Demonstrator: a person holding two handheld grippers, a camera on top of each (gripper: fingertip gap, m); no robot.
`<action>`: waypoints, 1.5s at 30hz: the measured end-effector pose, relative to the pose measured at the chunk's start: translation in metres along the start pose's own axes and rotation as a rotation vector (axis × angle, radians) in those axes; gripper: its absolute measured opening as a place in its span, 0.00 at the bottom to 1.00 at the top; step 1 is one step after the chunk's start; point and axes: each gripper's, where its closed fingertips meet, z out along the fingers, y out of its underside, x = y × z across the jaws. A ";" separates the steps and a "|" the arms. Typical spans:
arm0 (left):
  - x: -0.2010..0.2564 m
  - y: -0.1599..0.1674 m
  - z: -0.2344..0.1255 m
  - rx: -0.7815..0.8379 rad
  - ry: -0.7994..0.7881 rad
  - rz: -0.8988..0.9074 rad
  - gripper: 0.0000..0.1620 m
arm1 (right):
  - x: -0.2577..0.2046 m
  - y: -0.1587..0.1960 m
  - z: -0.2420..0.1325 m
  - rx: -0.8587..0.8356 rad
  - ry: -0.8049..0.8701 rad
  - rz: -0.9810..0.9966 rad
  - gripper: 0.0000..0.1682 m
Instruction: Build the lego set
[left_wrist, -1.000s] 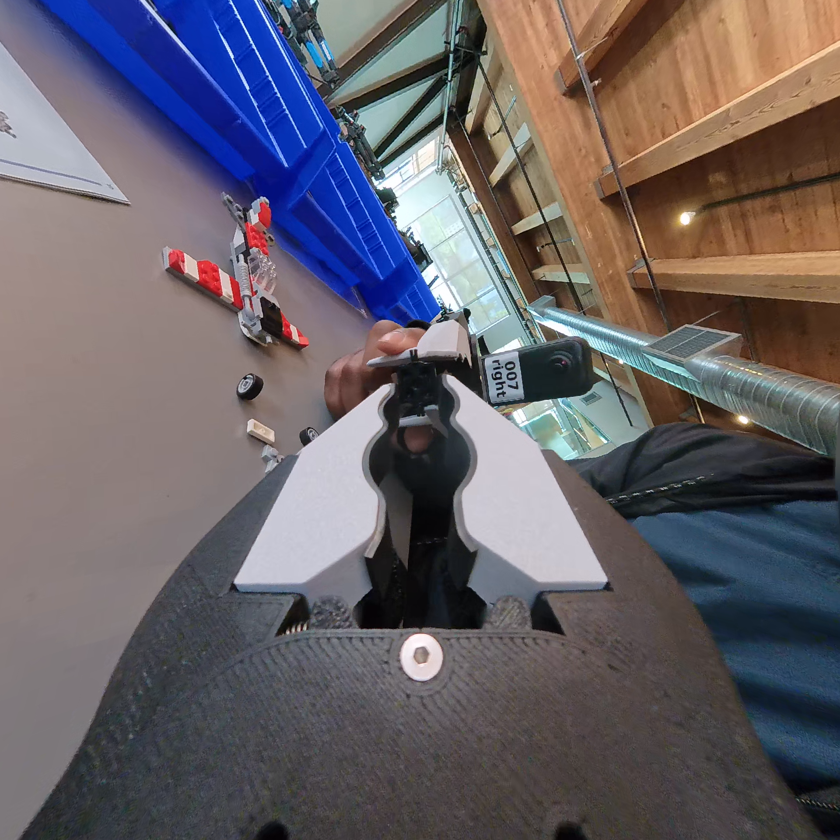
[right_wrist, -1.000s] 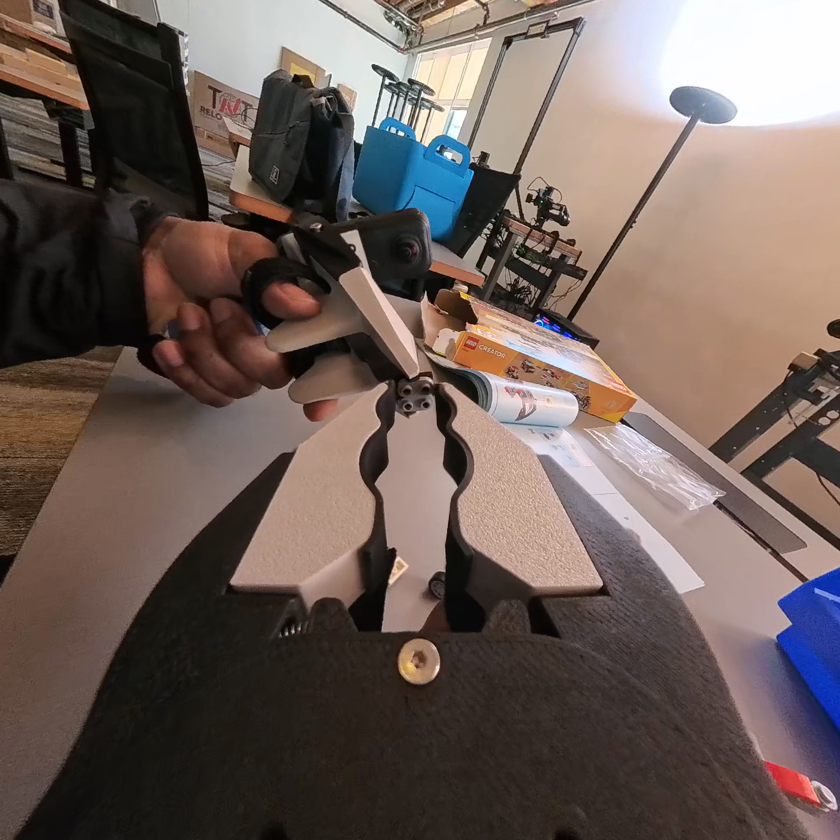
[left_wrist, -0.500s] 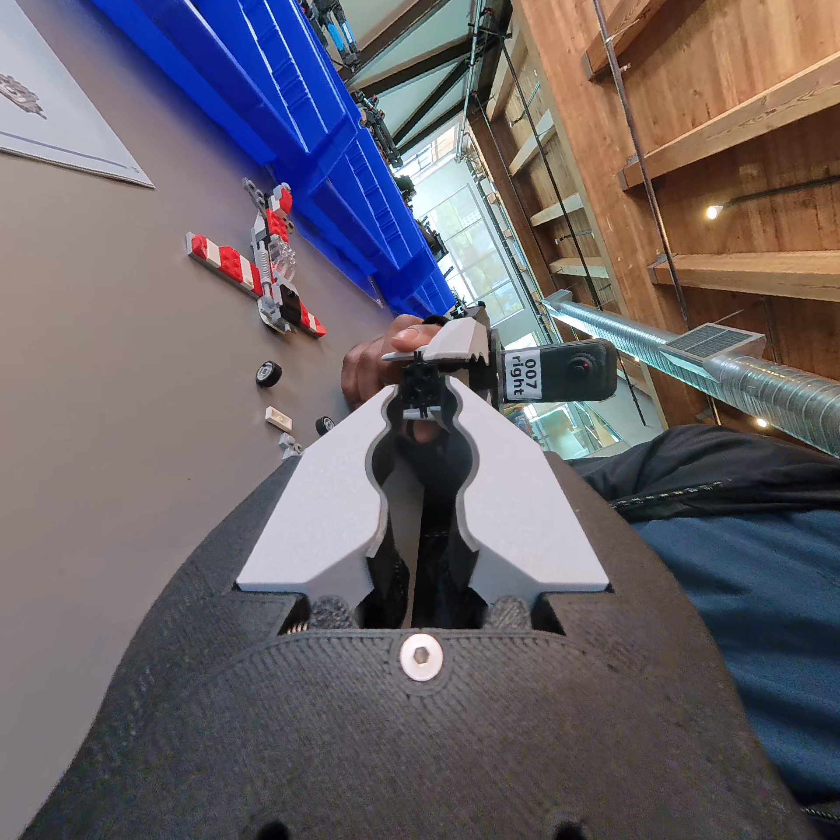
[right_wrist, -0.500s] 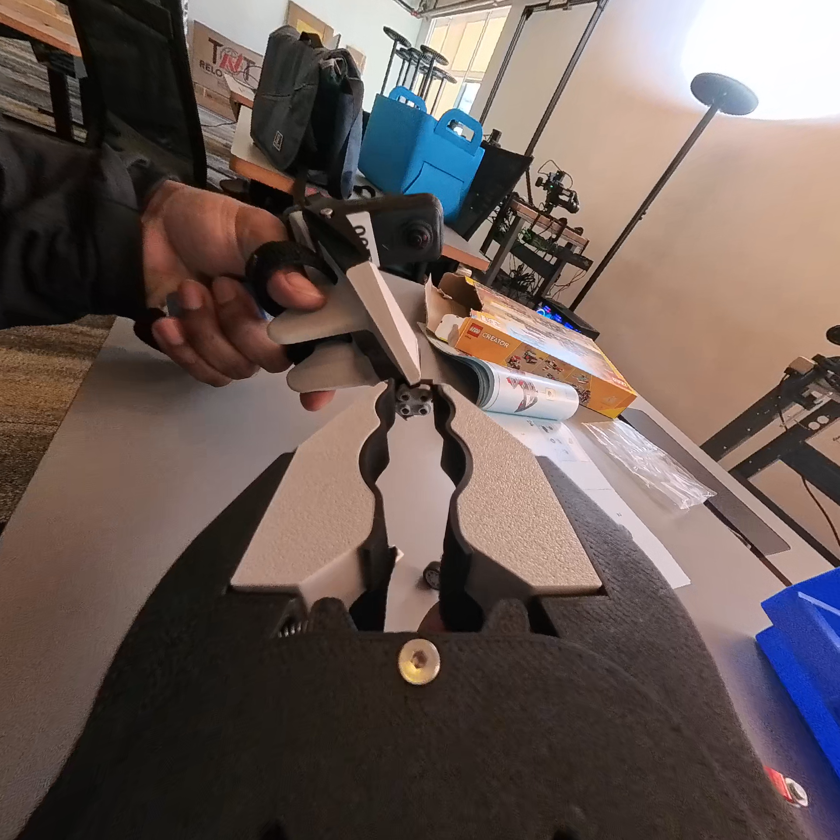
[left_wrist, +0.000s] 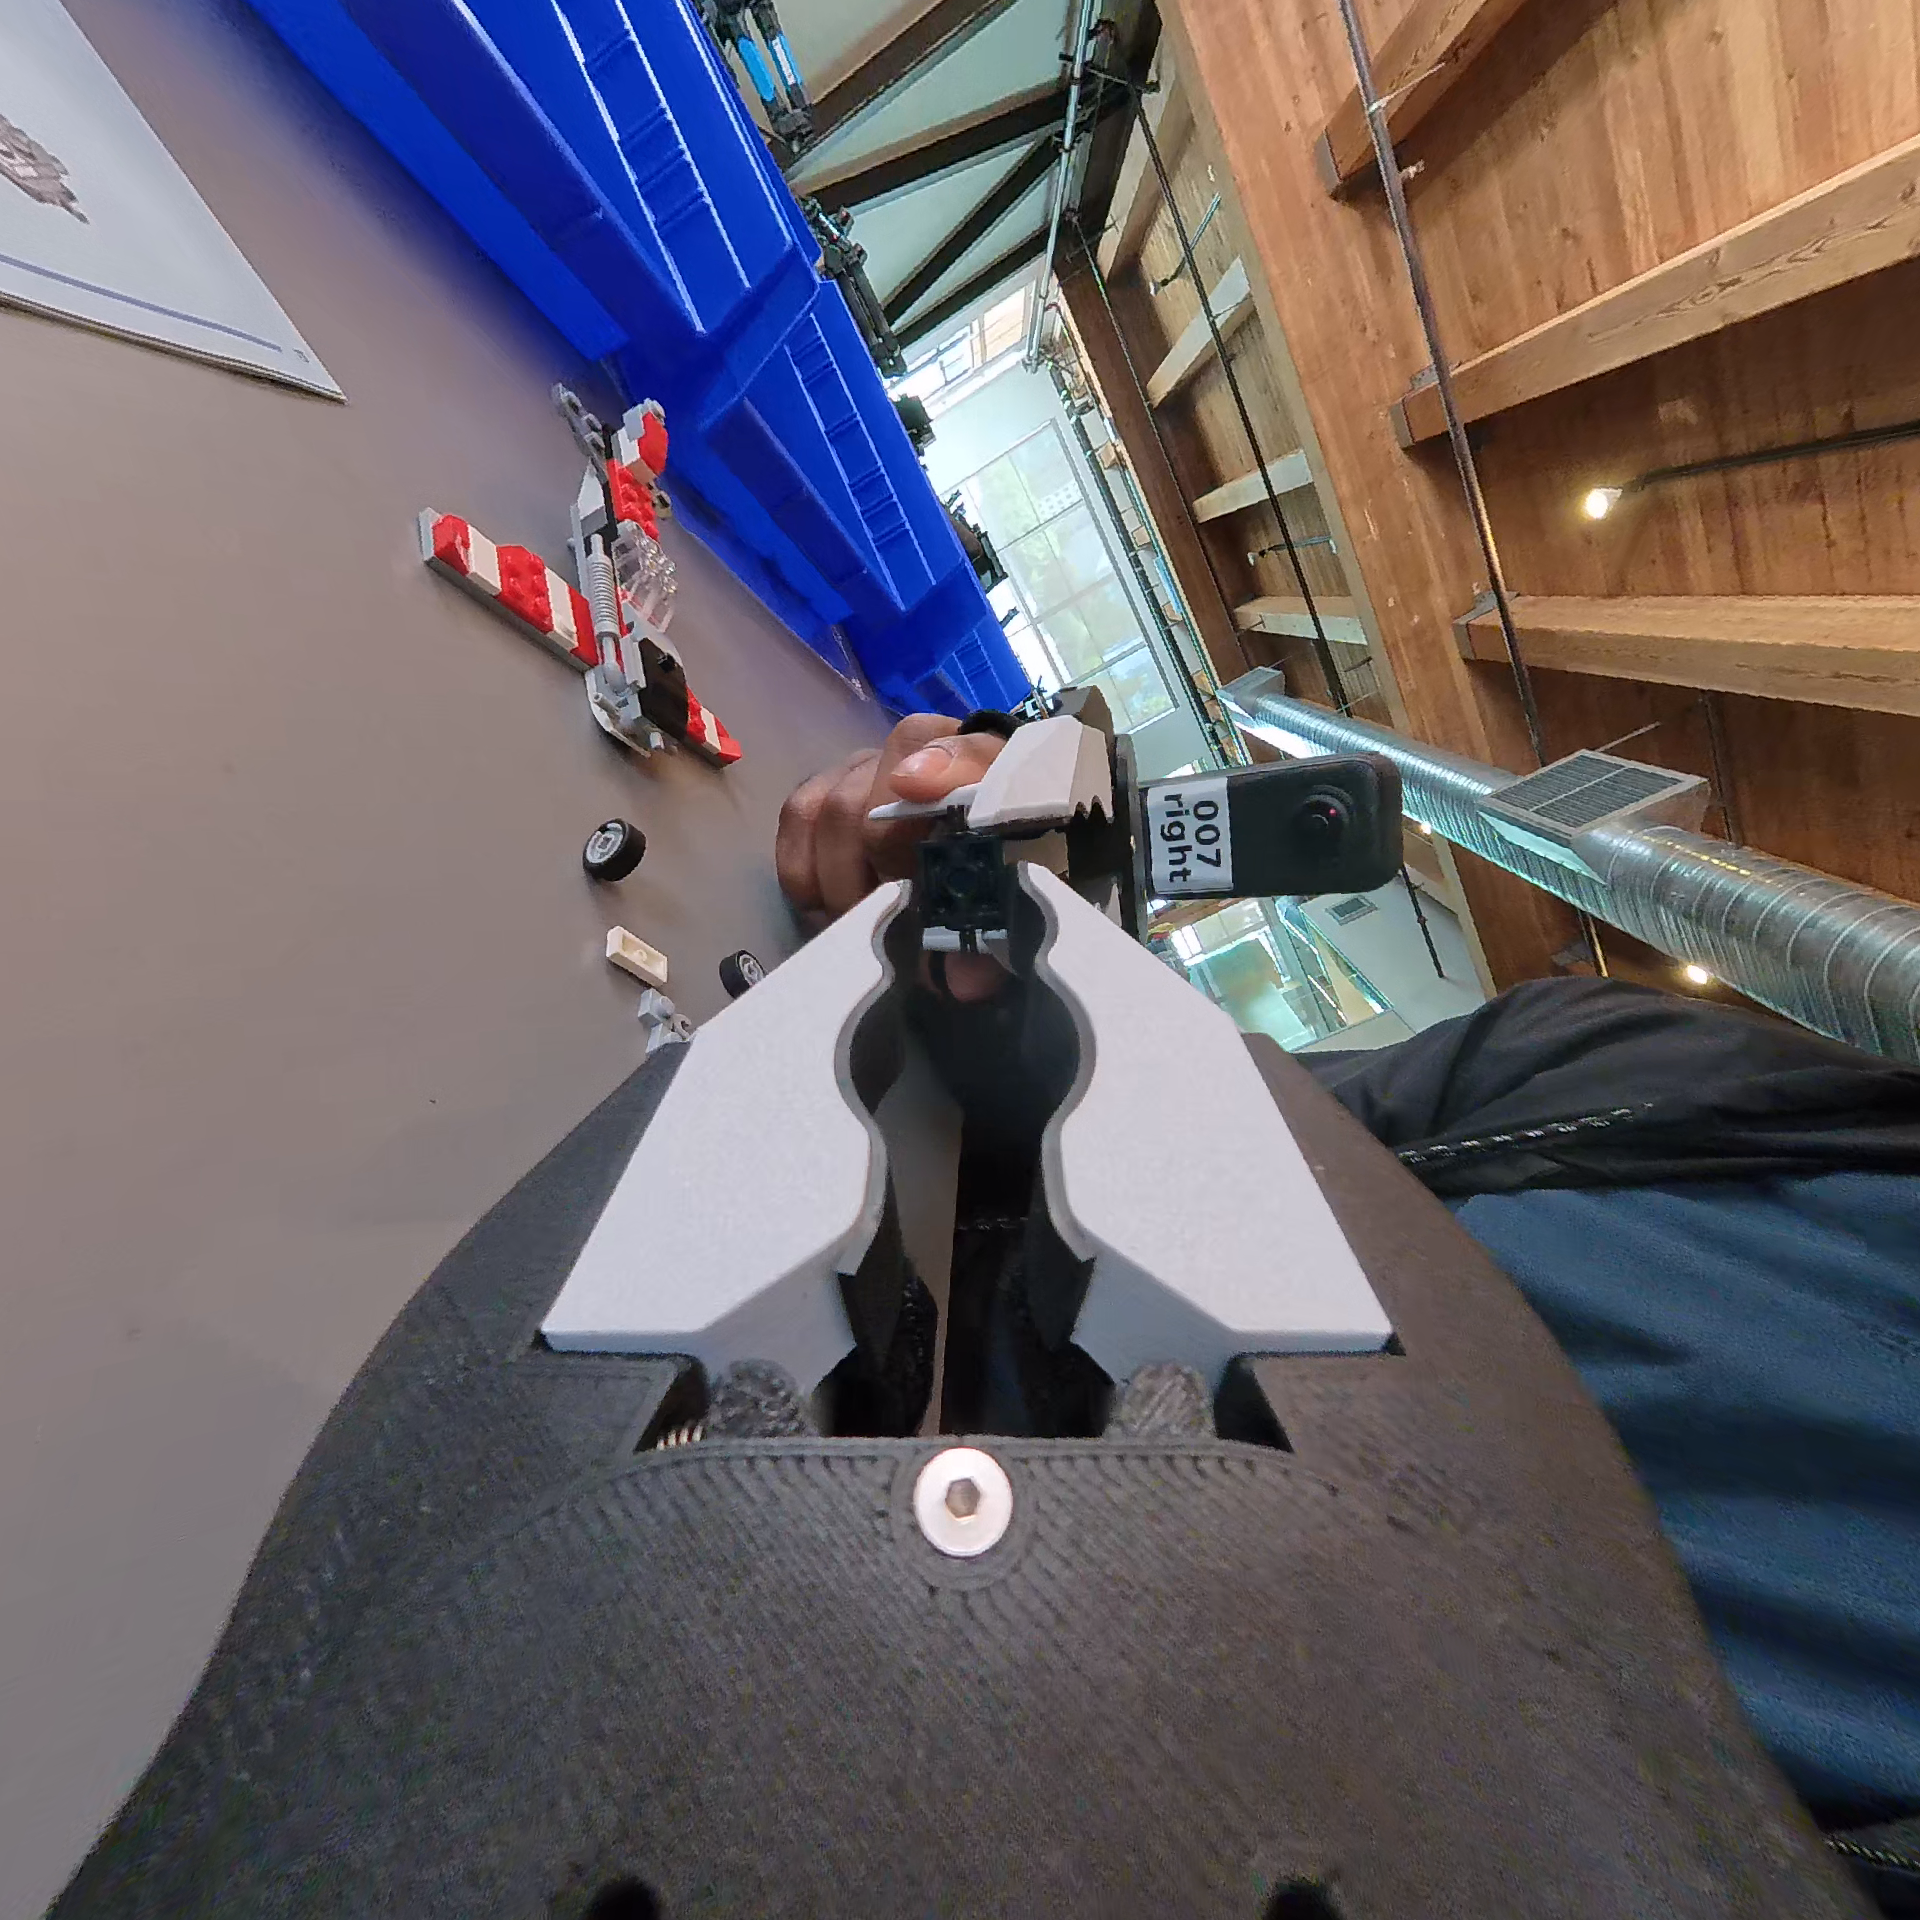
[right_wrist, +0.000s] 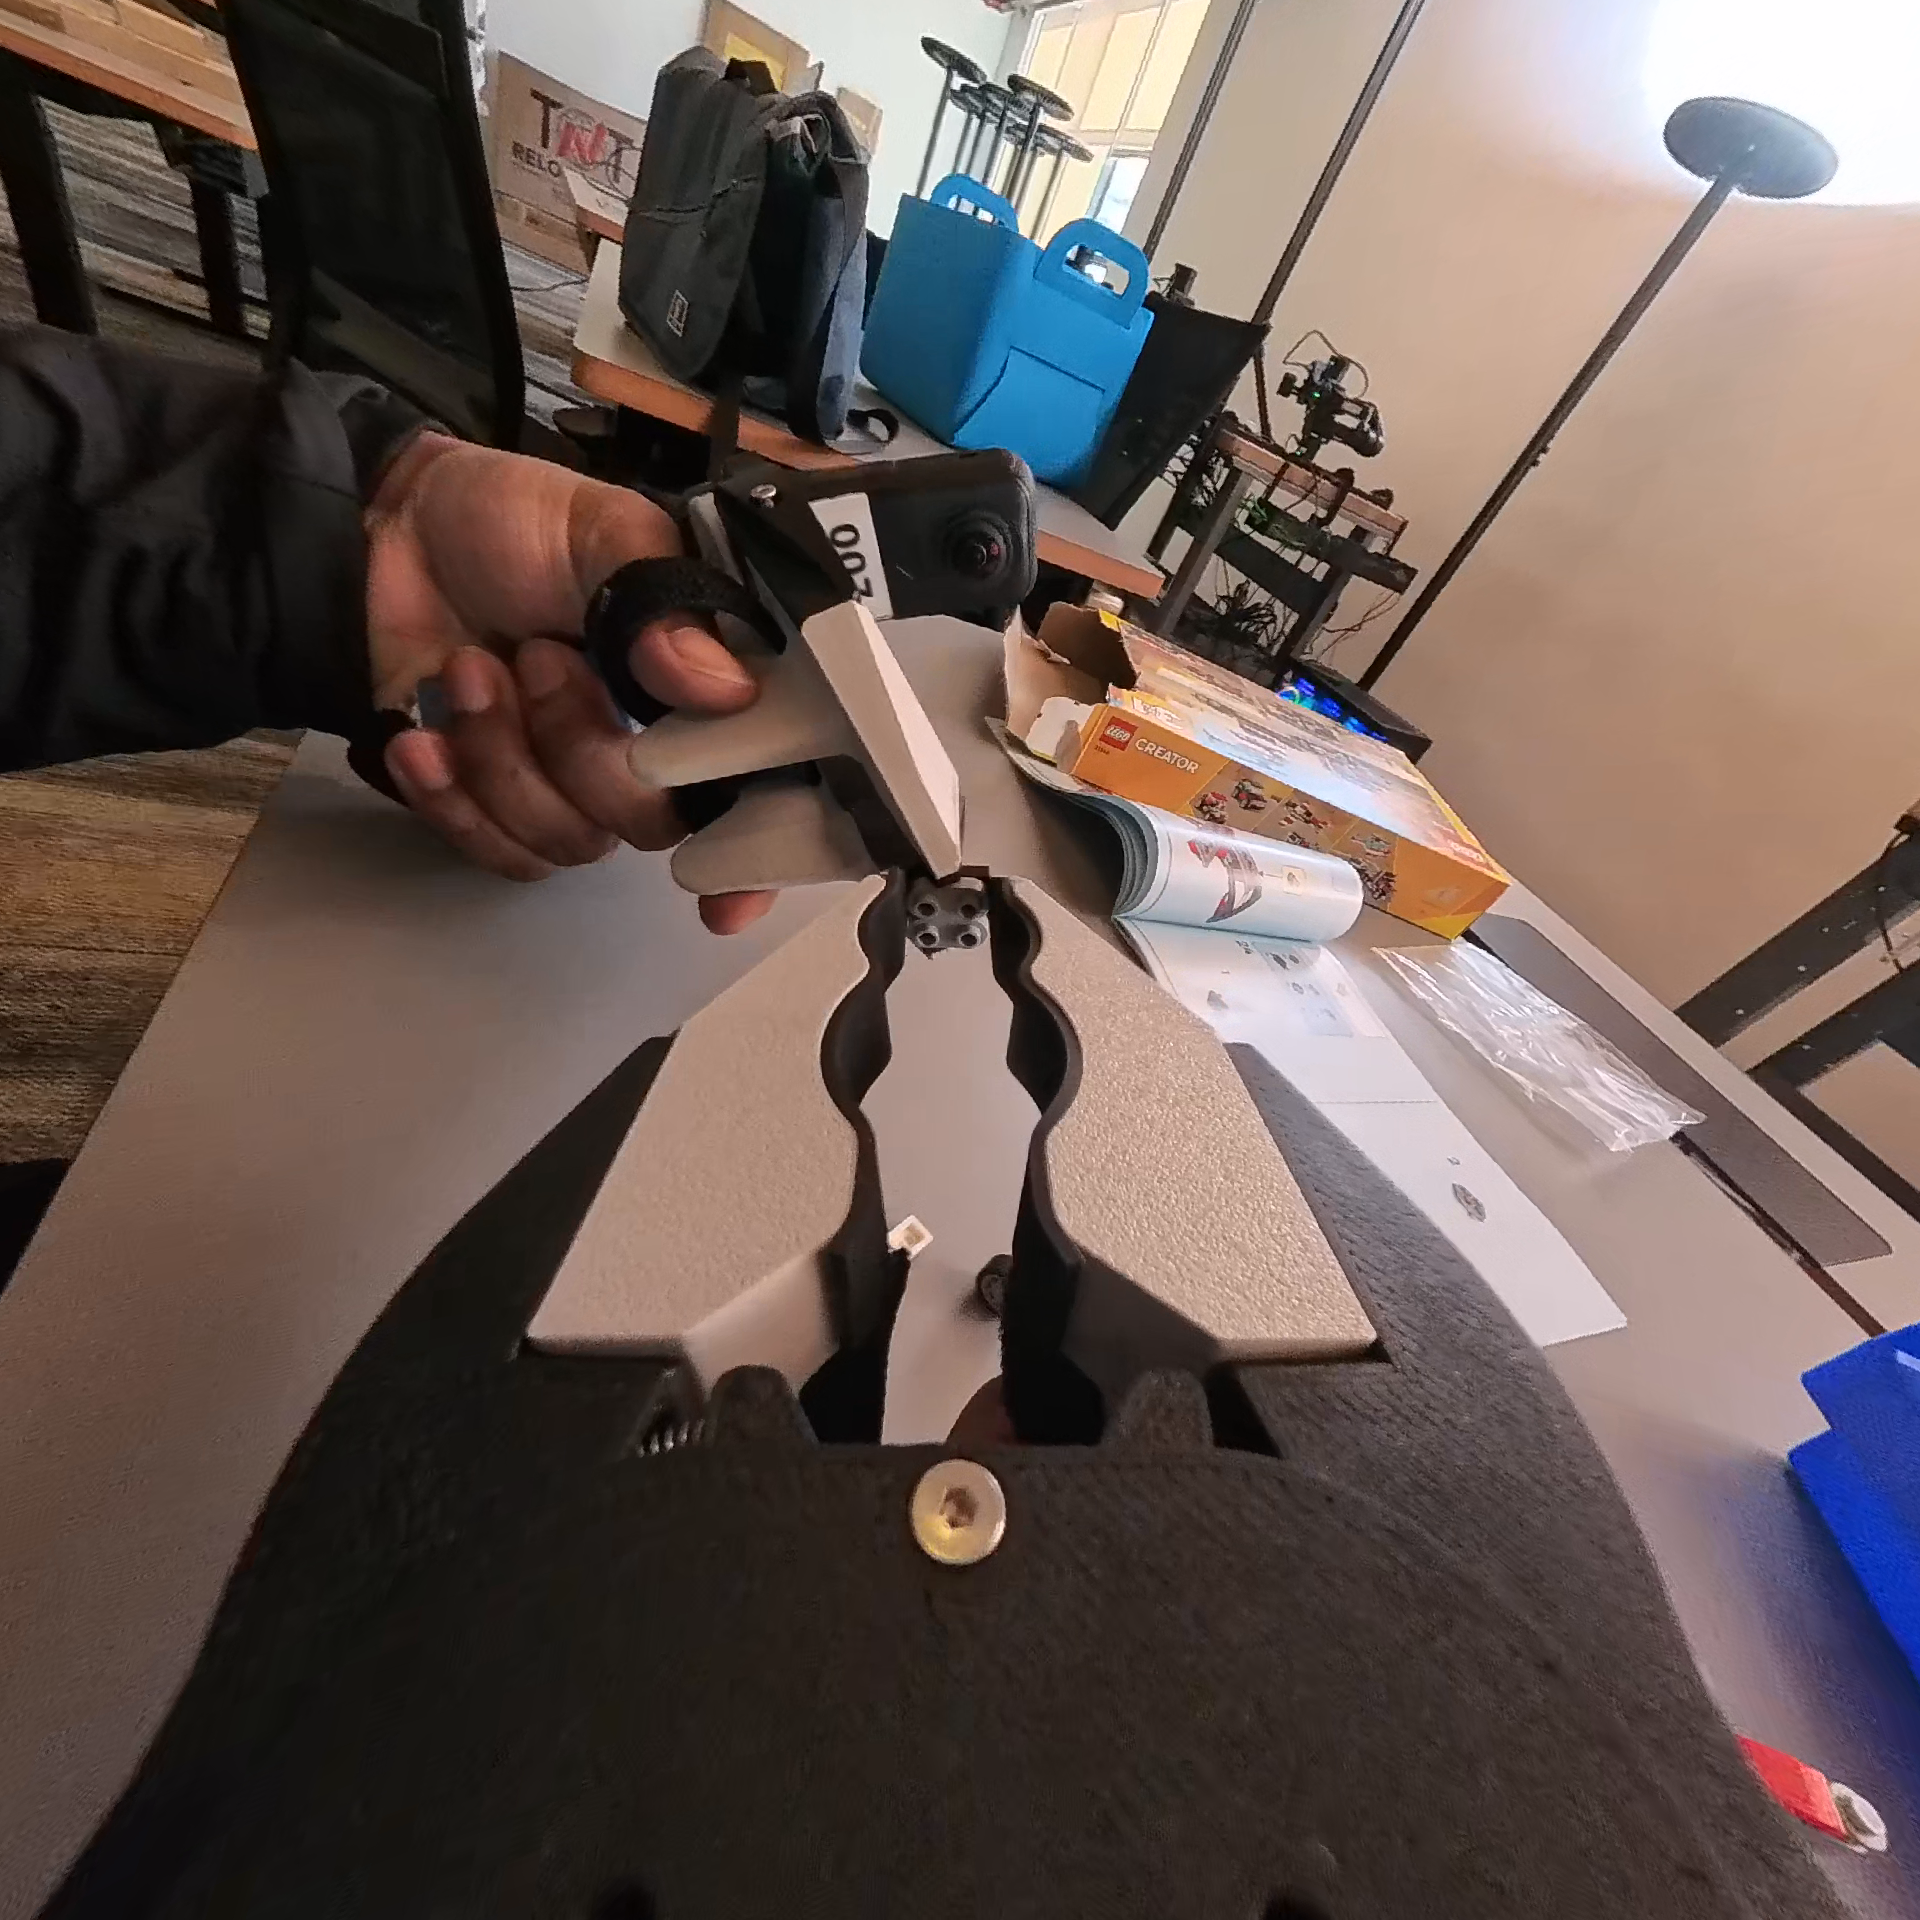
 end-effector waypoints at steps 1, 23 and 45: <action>0.000 0.000 0.000 -0.001 0.003 -0.001 0.10 | 0.000 0.000 0.000 0.003 -0.006 0.007 0.10; -0.001 -0.011 0.001 0.062 0.003 -0.024 0.10 | 0.011 -0.001 0.002 -0.049 0.144 -0.127 0.10; 0.006 -0.018 0.006 0.123 0.087 -0.083 0.10 | 0.018 -0.008 -0.003 0.005 0.178 -0.079 0.10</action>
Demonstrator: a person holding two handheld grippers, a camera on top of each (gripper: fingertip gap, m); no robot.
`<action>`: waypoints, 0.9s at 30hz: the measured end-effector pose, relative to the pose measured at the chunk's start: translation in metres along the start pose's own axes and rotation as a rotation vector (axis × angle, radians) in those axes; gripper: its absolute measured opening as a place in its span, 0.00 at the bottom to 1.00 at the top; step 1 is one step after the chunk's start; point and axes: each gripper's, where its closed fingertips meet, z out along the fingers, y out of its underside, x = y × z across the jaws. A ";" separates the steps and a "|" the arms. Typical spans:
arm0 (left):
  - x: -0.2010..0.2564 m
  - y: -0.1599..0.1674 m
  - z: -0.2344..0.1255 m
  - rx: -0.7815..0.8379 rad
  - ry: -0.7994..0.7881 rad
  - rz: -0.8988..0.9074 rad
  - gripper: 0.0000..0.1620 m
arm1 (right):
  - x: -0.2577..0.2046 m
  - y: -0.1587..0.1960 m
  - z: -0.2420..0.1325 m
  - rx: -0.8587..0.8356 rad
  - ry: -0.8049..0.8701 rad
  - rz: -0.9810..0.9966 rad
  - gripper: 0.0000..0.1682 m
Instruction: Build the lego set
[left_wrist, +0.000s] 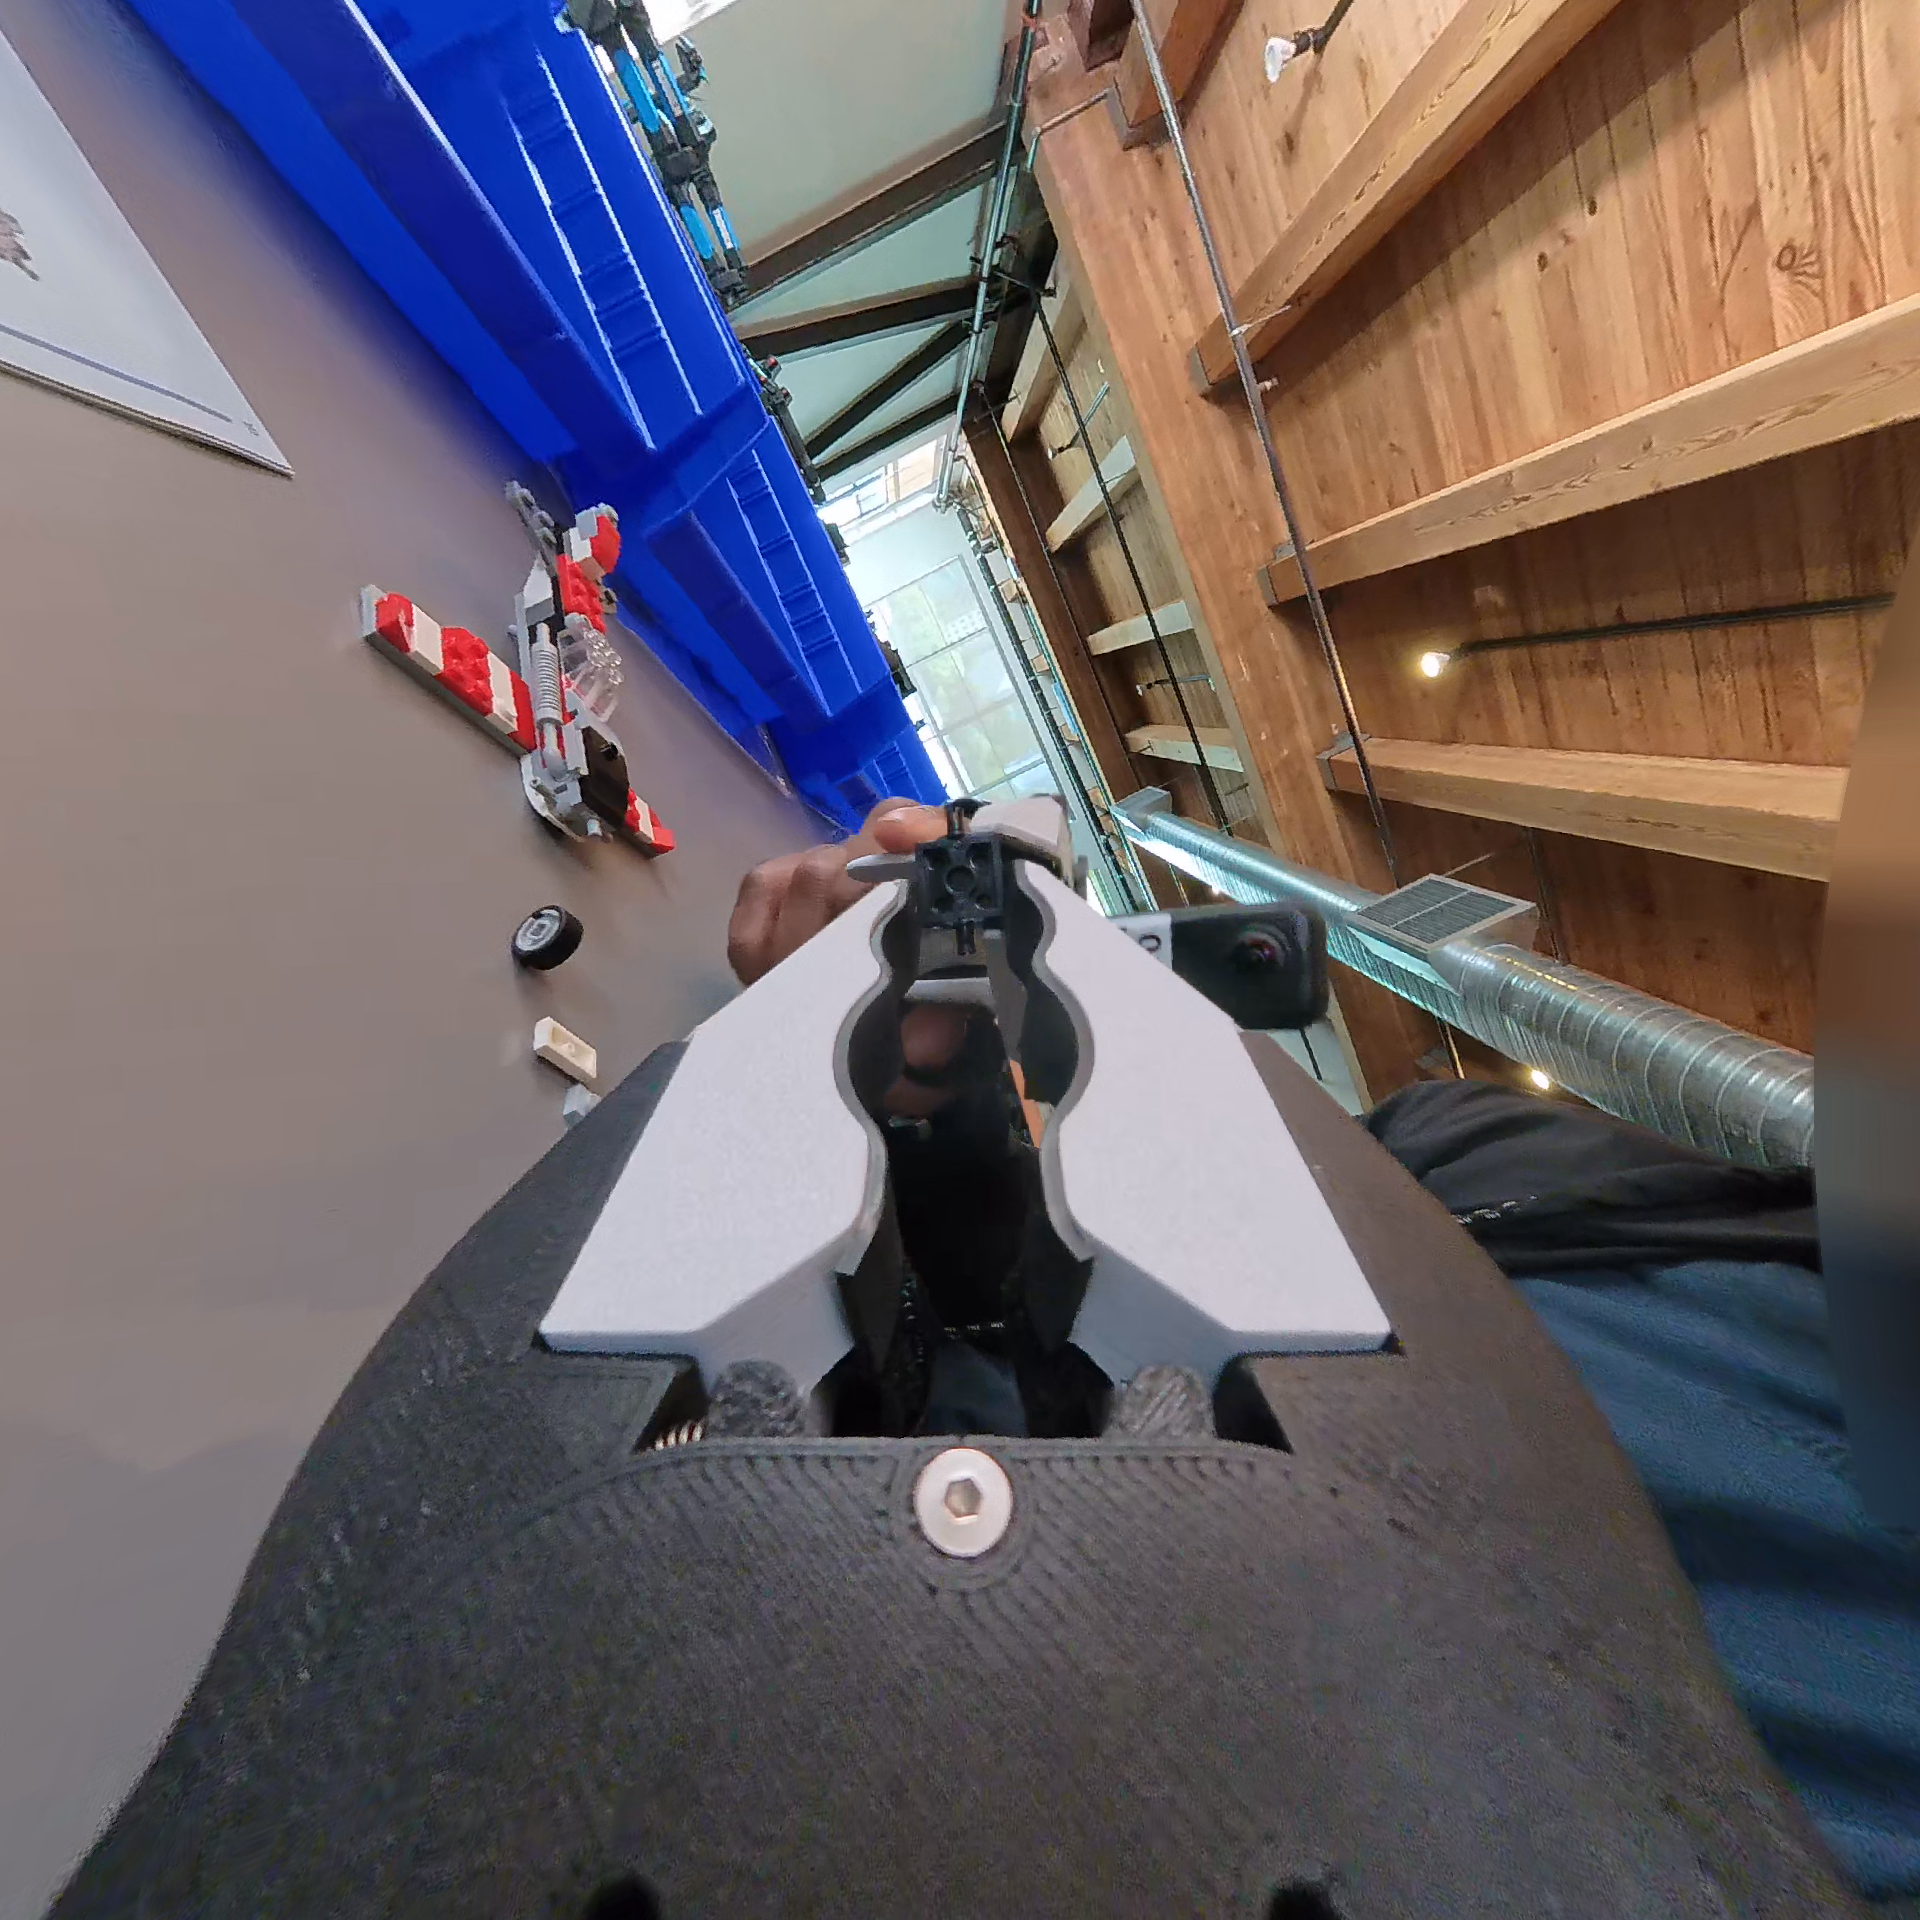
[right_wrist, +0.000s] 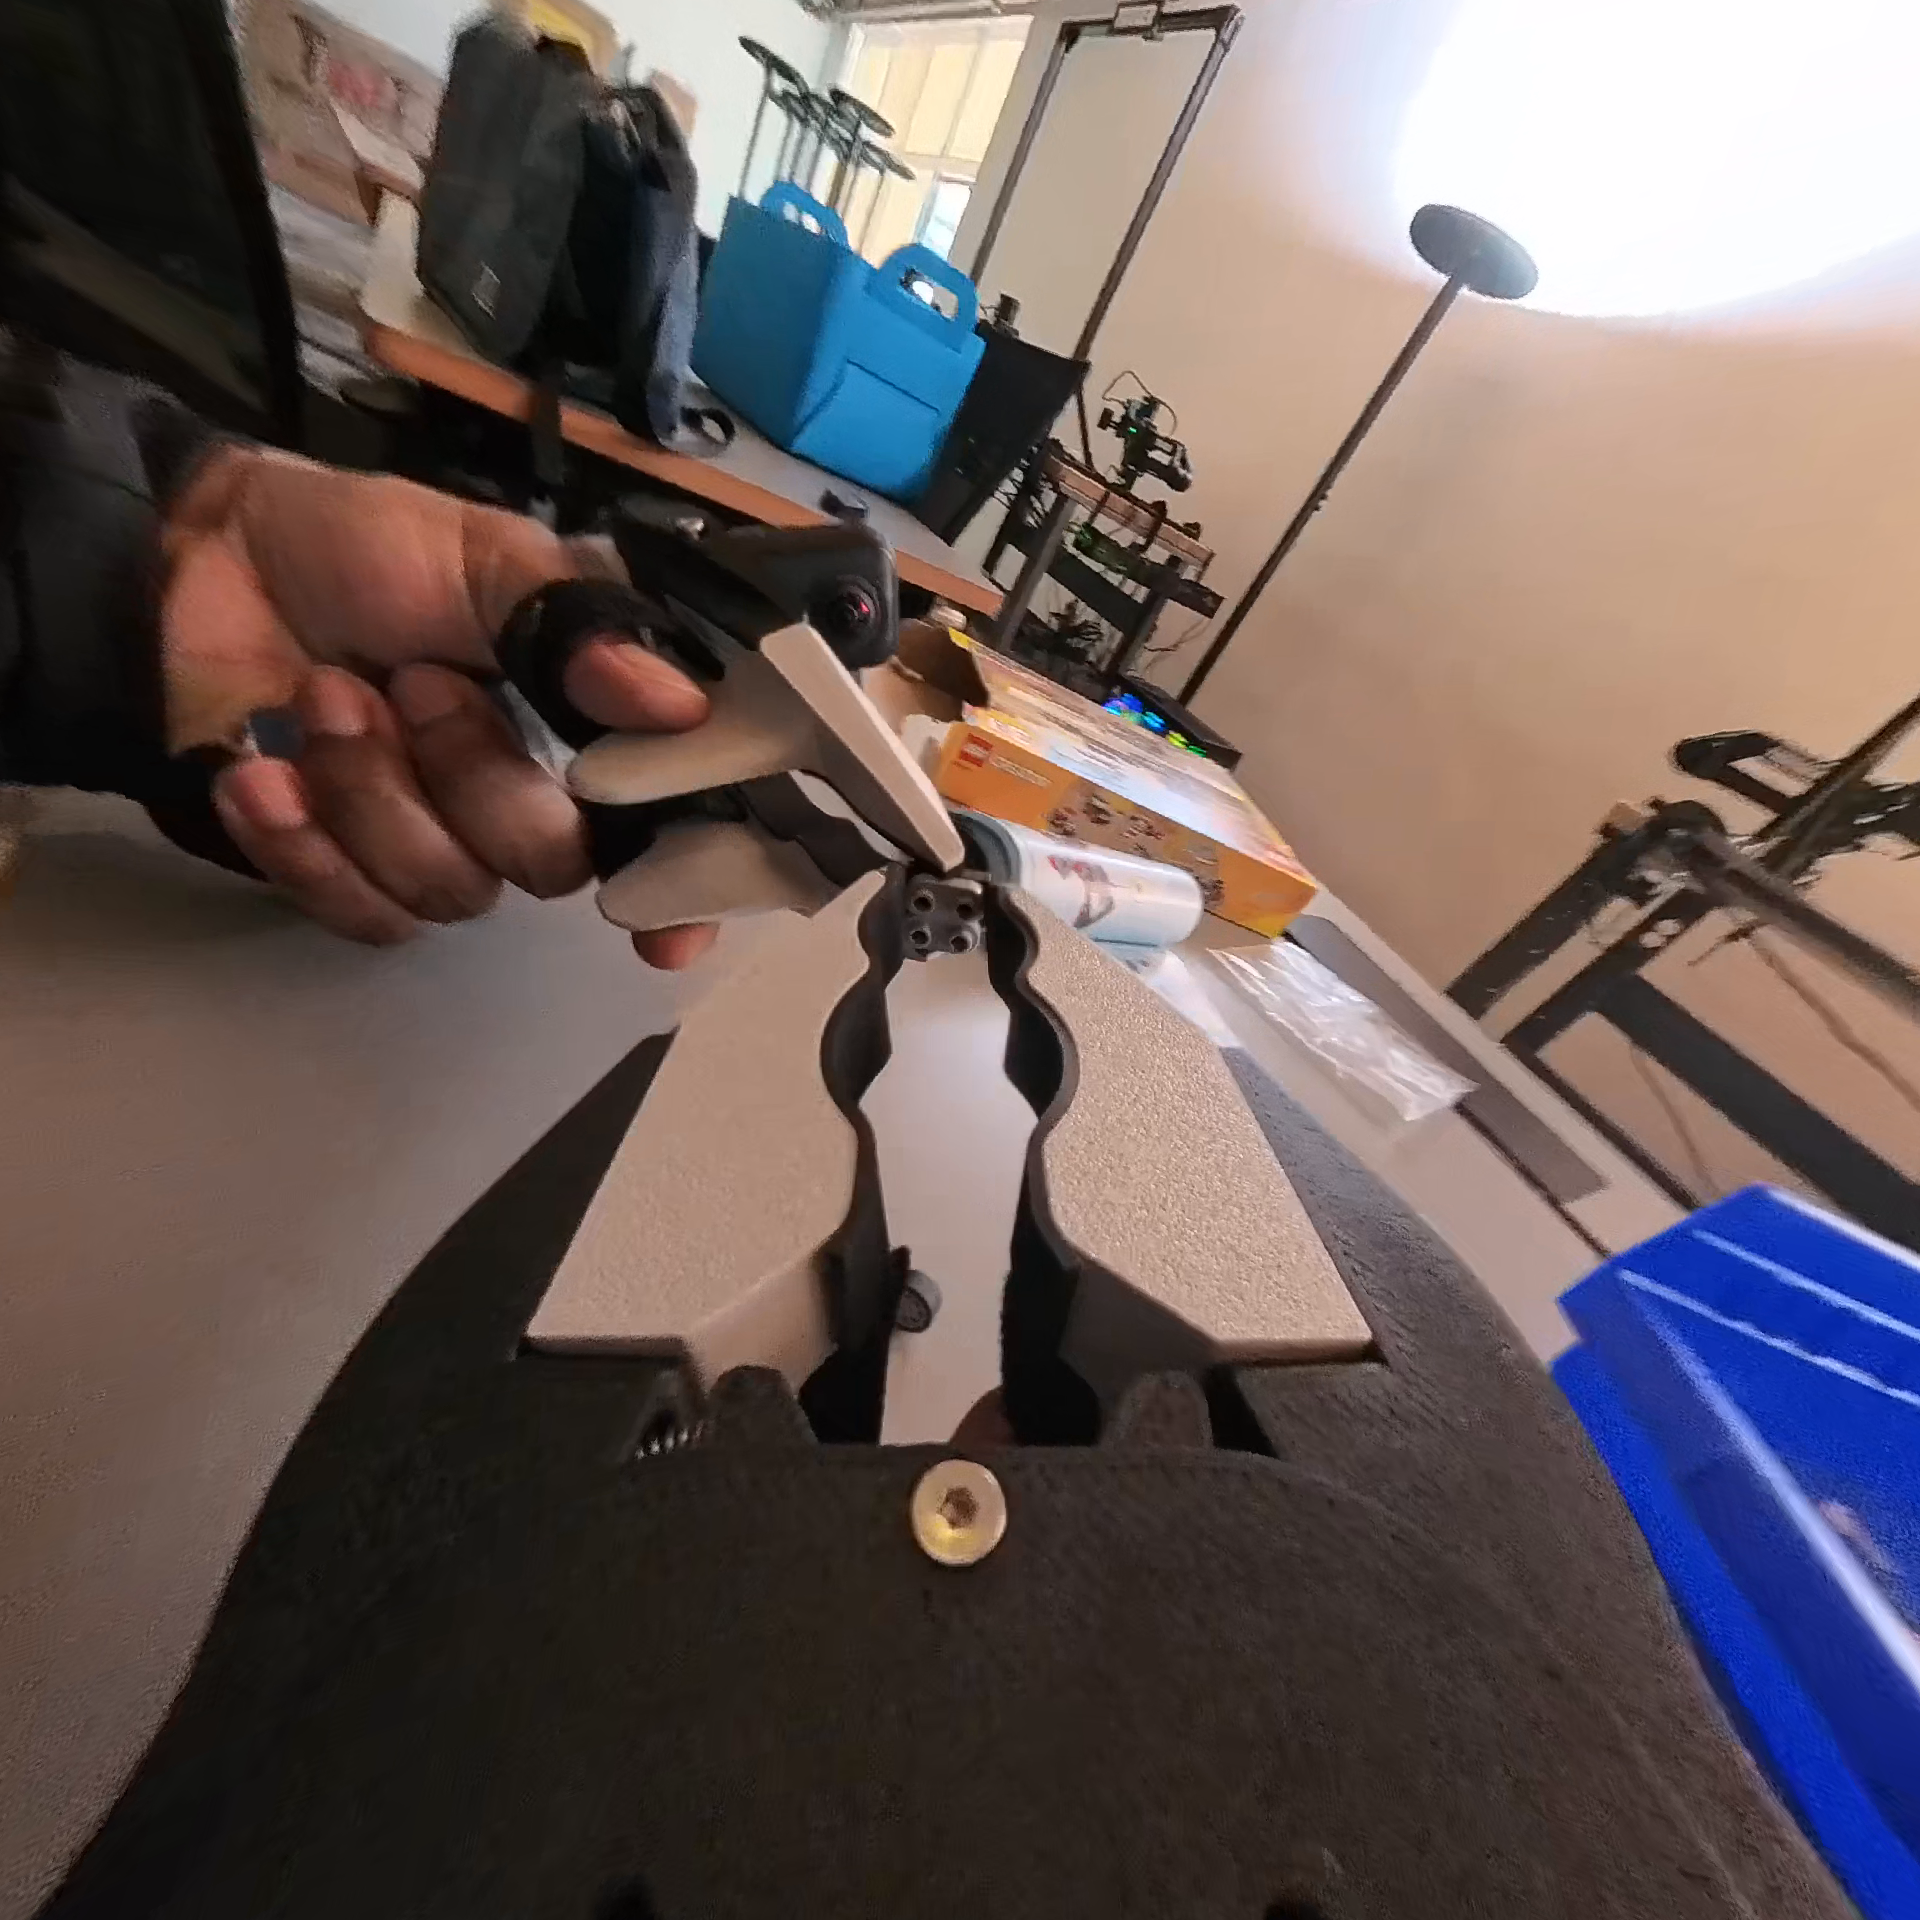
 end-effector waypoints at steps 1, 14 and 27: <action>-0.001 -0.001 -0.001 0.003 -0.008 0.002 0.10 | 0.000 0.001 0.001 -0.016 0.022 -0.044 0.09; -0.004 -0.003 -0.001 0.019 -0.044 0.015 0.10 | 0.001 0.003 0.002 -0.058 0.091 -0.172 0.09; -0.006 -0.023 -0.020 0.126 -0.061 0.008 0.11 | 0.007 0.007 0.001 -0.016 0.036 0.056 0.00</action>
